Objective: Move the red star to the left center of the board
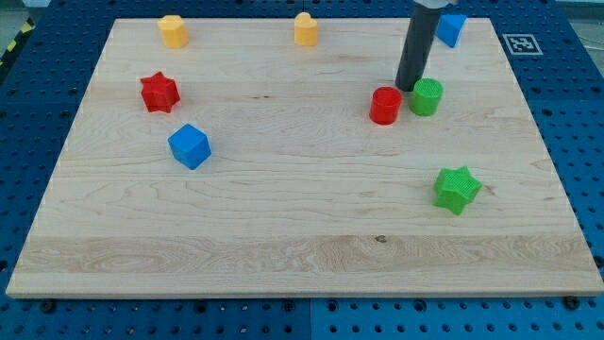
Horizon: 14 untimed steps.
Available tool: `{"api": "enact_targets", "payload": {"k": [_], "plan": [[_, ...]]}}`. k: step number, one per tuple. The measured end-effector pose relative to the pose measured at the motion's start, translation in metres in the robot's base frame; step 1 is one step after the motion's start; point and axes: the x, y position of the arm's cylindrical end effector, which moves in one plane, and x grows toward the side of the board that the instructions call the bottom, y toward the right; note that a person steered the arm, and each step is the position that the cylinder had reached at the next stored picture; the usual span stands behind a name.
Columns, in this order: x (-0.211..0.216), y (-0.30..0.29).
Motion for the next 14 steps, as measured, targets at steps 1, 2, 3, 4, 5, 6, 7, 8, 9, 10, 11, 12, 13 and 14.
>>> {"api": "enact_targets", "payload": {"k": [1, 2, 3, 4, 5, 6, 7, 8, 9, 10, 11, 12, 13, 14], "plan": [[0.008, -0.026], [0.009, -0.047], [0.020, -0.068], [0.019, -0.098], [0.019, -0.140], [0.018, -0.183], [0.013, -0.224], [0.013, -0.229], [0.012, -0.229], [-0.003, -0.229], [-0.015, -0.229], [-0.020, -0.235], [-0.024, -0.245], [-0.026, -0.249]]}}
